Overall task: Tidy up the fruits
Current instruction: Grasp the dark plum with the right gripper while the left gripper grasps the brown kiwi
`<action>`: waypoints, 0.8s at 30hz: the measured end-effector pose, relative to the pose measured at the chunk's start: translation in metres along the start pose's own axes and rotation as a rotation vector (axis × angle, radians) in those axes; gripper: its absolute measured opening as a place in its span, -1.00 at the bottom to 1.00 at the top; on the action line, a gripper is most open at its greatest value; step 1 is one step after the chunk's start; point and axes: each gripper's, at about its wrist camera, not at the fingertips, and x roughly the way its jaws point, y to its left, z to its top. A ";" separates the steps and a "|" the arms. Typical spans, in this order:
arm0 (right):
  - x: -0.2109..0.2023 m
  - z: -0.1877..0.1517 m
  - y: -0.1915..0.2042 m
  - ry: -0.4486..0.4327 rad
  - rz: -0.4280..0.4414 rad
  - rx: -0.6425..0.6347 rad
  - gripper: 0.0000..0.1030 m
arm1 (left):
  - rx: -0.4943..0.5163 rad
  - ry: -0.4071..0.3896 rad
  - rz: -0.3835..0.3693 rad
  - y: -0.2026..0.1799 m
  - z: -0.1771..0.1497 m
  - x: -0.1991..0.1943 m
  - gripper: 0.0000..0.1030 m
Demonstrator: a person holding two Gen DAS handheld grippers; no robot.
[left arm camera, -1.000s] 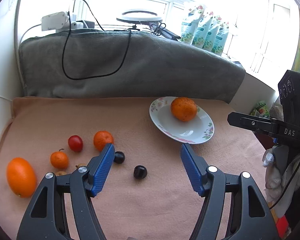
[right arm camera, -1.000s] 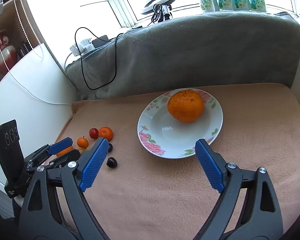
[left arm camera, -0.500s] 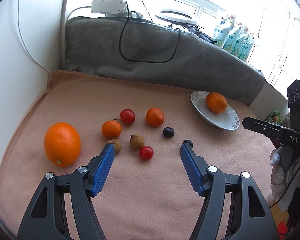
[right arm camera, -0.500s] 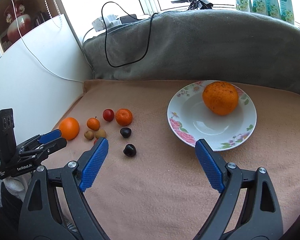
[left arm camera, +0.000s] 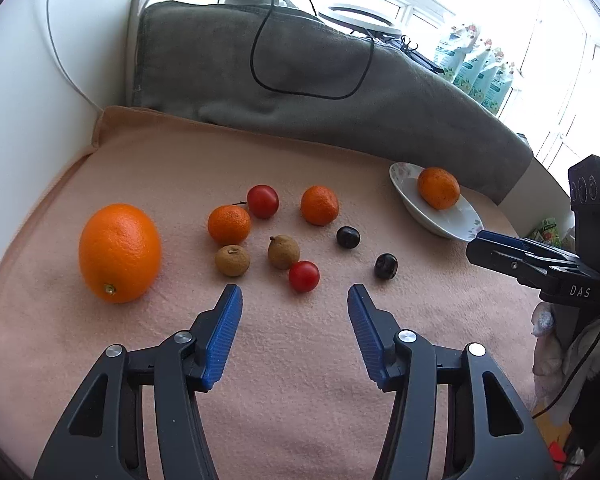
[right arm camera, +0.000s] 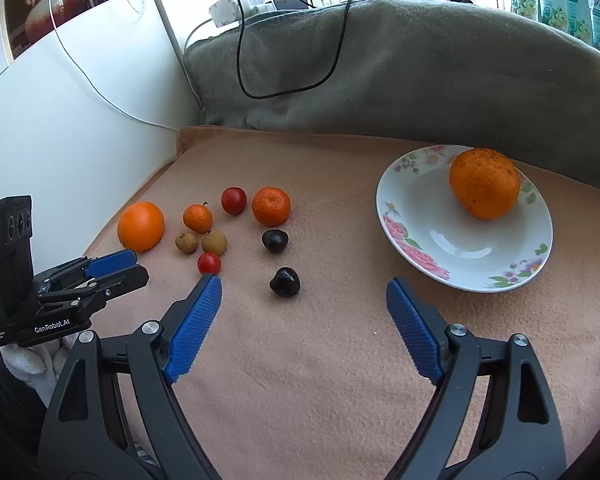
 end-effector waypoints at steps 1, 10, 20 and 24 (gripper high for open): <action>0.001 0.000 0.001 0.005 0.003 -0.003 0.63 | -0.009 0.005 -0.008 0.001 0.000 0.002 0.03; 0.016 -0.005 0.014 0.035 0.014 -0.044 0.39 | -0.030 0.024 -0.020 0.001 0.017 0.027 -0.12; 0.034 -0.008 0.018 0.072 0.030 -0.062 0.10 | -0.022 0.066 -0.011 -0.004 0.033 0.056 -0.33; 0.039 -0.007 0.019 0.077 0.035 -0.071 0.01 | -0.004 0.083 0.012 -0.005 0.036 0.063 -0.40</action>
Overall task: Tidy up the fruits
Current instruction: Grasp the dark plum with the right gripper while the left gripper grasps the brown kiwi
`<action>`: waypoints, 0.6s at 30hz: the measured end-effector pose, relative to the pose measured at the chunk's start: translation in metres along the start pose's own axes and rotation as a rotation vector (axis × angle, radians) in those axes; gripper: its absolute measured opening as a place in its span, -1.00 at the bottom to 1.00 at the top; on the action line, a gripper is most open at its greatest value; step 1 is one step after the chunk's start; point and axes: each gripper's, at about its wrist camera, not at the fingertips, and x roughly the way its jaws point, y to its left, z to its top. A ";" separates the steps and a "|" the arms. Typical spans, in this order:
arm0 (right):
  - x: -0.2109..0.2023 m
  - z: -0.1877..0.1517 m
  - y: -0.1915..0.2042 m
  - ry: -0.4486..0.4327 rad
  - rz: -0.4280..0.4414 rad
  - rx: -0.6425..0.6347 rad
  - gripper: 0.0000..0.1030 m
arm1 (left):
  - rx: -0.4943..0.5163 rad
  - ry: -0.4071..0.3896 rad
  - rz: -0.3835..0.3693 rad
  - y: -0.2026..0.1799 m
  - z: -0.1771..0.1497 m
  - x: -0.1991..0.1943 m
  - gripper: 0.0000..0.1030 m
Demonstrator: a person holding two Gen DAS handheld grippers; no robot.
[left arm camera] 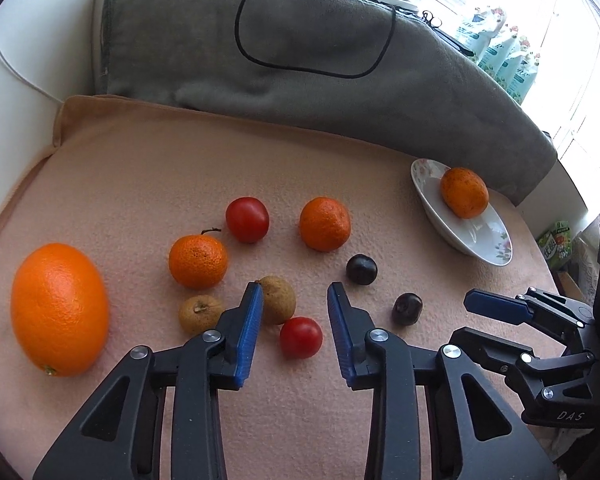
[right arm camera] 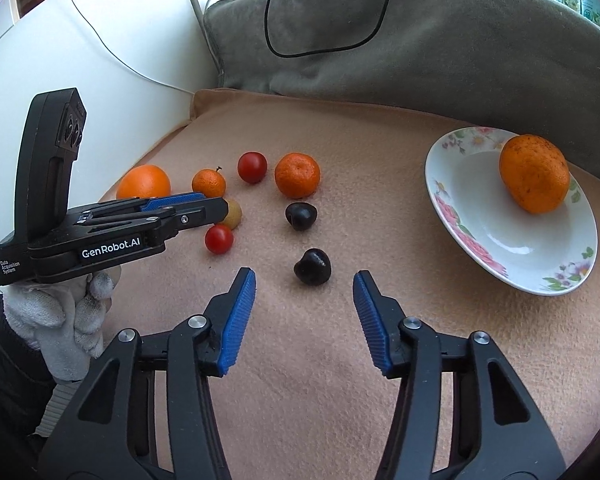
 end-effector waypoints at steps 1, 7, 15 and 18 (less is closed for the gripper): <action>0.001 0.000 0.000 0.002 0.002 -0.003 -0.01 | 0.003 0.003 0.005 0.000 0.000 0.001 -0.40; 0.011 0.004 0.001 0.016 0.016 -0.010 -0.03 | 0.016 0.013 0.034 -0.001 -0.002 0.010 -0.40; 0.027 0.007 -0.004 0.041 0.007 0.003 -0.14 | 0.023 0.034 0.052 0.002 -0.002 0.017 -0.41; 0.033 0.008 -0.005 0.056 -0.004 0.001 -0.17 | 0.026 0.039 0.053 0.003 -0.002 0.020 -0.49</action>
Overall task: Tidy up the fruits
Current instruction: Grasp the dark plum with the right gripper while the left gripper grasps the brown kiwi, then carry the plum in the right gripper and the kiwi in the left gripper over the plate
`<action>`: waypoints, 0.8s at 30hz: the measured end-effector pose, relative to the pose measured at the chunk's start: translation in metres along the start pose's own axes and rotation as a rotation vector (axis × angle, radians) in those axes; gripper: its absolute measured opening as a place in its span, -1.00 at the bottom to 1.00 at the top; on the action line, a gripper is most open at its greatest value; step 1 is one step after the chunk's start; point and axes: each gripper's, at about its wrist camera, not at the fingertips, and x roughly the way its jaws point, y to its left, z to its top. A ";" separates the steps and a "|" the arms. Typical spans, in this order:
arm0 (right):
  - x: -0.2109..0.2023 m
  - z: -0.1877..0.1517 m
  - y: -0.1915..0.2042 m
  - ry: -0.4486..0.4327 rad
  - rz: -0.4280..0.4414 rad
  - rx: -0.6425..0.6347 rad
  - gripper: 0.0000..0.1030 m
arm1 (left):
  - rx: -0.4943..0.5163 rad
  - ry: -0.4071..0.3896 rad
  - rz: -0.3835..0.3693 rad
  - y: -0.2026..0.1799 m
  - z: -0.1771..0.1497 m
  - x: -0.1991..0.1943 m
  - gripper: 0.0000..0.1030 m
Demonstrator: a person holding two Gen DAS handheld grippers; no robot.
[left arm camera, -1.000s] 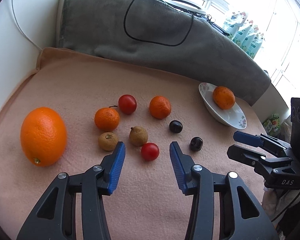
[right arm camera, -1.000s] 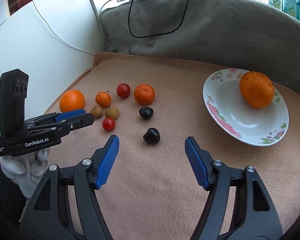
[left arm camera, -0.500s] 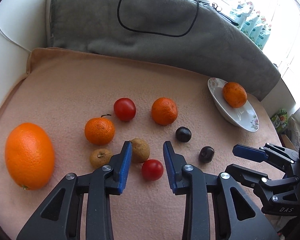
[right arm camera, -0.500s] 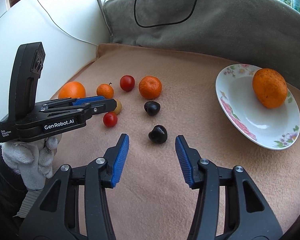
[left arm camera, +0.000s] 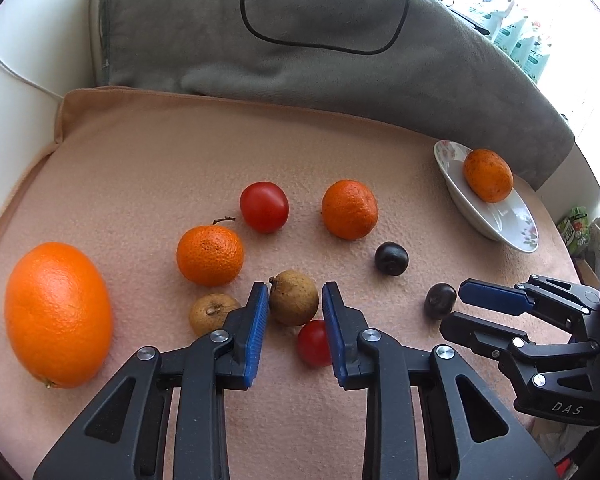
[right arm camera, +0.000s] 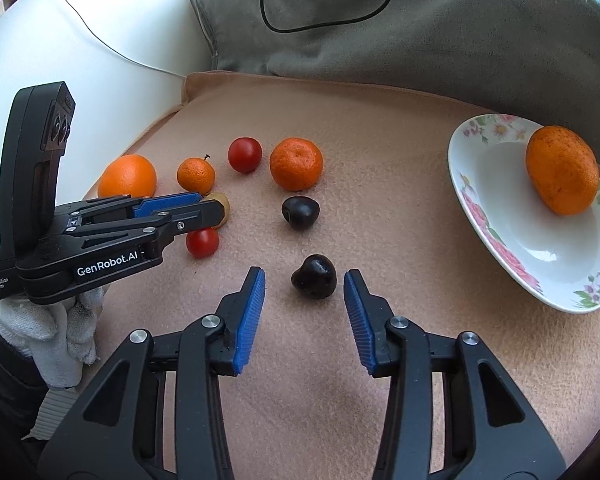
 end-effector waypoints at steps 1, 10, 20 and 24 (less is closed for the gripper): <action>0.002 0.000 0.000 0.004 -0.004 0.000 -0.19 | 0.000 0.000 -0.001 0.000 0.000 0.000 -0.50; 0.012 0.001 -0.004 0.025 -0.009 0.006 -0.35 | -0.018 -0.005 -0.023 0.005 0.000 0.000 -0.53; 0.012 0.000 -0.007 0.016 -0.010 0.024 -0.48 | -0.023 -0.026 -0.032 0.004 0.000 -0.008 -0.54; 0.005 0.000 -0.009 -0.002 -0.003 0.039 -0.49 | -0.023 -0.042 -0.041 0.002 0.001 -0.015 -0.54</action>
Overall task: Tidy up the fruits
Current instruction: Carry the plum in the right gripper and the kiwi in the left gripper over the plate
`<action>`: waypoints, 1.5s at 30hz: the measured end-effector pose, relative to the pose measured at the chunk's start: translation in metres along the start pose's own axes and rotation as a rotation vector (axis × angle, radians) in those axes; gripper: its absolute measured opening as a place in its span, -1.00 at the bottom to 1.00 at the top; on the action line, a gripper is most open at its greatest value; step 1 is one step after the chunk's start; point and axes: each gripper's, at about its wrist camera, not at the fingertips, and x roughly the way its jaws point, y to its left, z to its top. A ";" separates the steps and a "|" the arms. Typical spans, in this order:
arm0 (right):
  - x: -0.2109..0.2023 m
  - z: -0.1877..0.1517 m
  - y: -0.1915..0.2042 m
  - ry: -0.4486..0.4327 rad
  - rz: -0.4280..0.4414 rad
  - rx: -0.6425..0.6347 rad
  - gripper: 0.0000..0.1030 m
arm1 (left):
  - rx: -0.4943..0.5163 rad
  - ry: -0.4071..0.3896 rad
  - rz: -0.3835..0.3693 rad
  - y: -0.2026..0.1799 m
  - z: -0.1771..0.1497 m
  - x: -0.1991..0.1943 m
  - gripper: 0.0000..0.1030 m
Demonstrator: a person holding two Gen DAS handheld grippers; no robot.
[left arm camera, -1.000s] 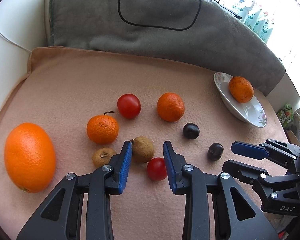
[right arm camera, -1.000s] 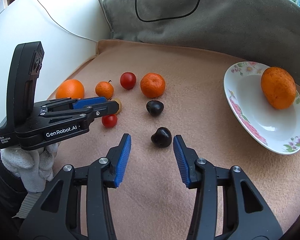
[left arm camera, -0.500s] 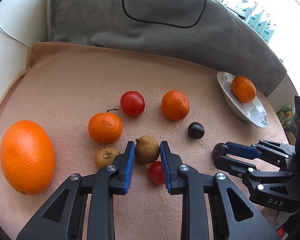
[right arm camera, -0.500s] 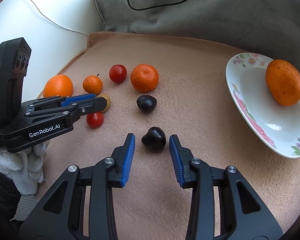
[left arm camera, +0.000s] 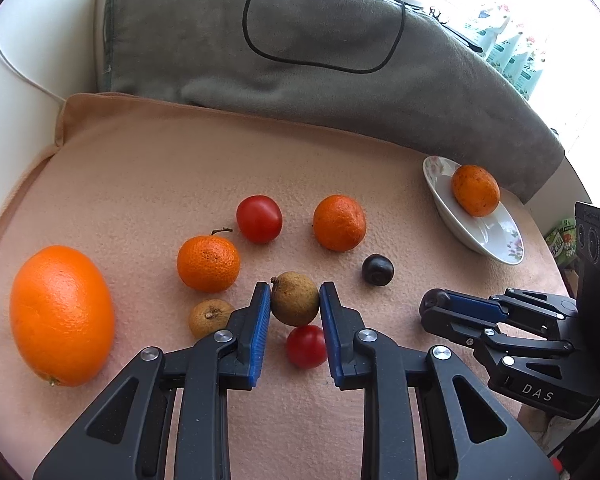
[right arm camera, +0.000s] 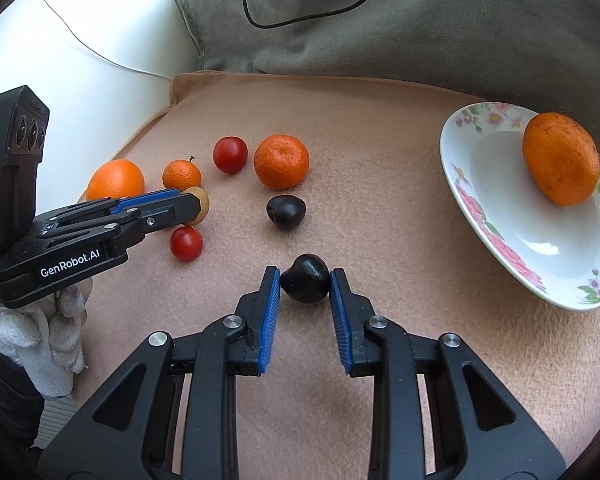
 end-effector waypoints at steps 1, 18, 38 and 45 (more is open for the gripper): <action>-0.003 0.000 0.000 -0.006 0.001 0.003 -0.49 | 0.000 -0.004 -0.002 -0.001 0.000 -0.002 -0.54; -0.073 -0.014 -0.032 -0.130 -0.041 0.076 -0.49 | 0.049 -0.050 -0.074 -0.041 0.010 -0.014 -0.55; -0.096 -0.012 -0.086 -0.181 -0.125 0.159 -0.49 | 0.129 -0.059 -0.207 -0.121 0.049 0.022 -0.55; -0.092 -0.010 -0.094 -0.167 -0.146 0.170 -0.49 | 0.151 -0.040 -0.204 -0.134 0.055 0.040 -0.55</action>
